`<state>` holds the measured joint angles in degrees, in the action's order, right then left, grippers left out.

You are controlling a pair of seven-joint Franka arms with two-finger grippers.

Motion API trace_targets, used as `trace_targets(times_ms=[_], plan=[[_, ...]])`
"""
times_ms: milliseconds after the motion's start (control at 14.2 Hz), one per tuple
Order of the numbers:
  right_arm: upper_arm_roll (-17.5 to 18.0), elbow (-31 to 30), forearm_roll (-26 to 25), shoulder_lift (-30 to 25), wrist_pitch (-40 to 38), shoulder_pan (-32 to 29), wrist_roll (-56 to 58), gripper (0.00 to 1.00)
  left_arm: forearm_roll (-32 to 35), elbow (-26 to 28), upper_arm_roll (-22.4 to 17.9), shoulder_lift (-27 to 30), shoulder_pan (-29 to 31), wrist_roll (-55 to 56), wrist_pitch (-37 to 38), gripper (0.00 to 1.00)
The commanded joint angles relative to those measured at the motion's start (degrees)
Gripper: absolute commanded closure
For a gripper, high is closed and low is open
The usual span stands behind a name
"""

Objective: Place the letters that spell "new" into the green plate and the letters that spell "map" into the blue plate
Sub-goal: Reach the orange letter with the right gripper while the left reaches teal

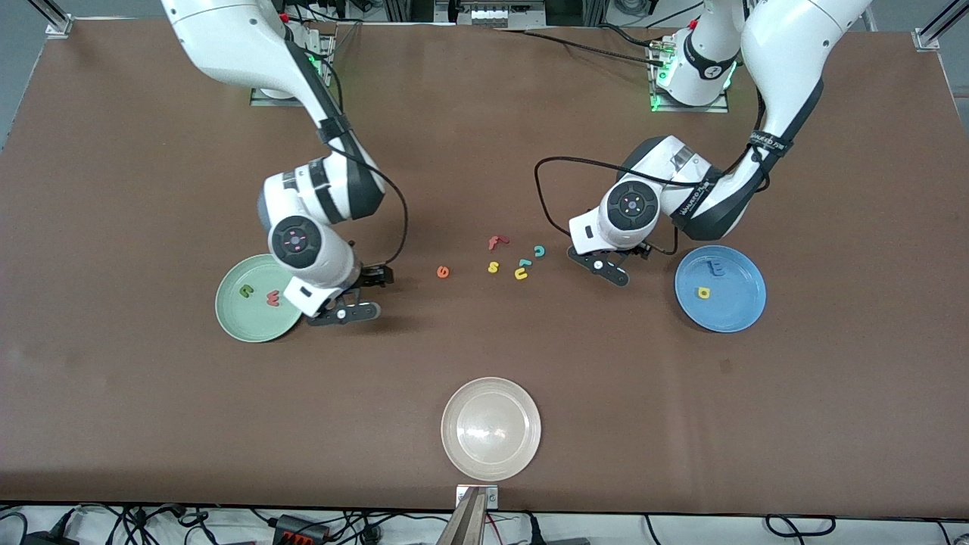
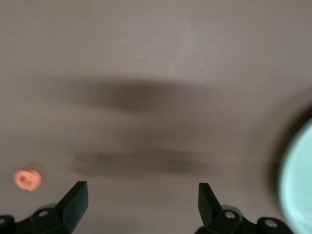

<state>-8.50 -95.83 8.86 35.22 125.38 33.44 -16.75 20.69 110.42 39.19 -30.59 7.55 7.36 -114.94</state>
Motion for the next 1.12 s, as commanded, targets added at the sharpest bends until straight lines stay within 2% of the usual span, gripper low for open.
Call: trace_targets(times_ms=[0,281,351,562,843,984,1054], plan=[[-0.6,3.9,2.7,3.4,0.2,2.4,-9.5,0.08,1.4,1.6,1.8,0.8,-0.1,-3.4,-1.2,0.0],[-0.6,8.2,2.6,7.5,0.2,6.5,-23.1,0.16,3.1,7.0,1.7,0.3,-1.2,-4.0,-10.4,0.0],[-0.6,8.4,2.7,7.8,0.2,7.2,-24.5,0.17,6.6,7.5,1.7,-0.1,-1.5,-4.0,-11.4,0.0],[-0.5,8.4,2.8,8.1,0.3,8.4,-27.2,0.31,13.4,7.3,1.3,-2.8,-2.4,-4.0,-16.4,0.09],[-0.5,8.5,3.4,9.5,4.3,10.1,-30.0,0.31,15.1,7.2,1.1,-5.3,-2.2,-4.0,-19.3,0.16],[-0.5,8.6,3.4,10.0,4.6,10.8,-29.9,0.34,16.0,7.1,0.5,-5.6,-2.2,-4.0,-19.7,0.18],[-0.5,8.5,3.5,10.1,4.5,11.2,-29.7,0.36,16.1,7.1,0.4,-5.8,-2.1,-4.0,-19.6,0.23]])
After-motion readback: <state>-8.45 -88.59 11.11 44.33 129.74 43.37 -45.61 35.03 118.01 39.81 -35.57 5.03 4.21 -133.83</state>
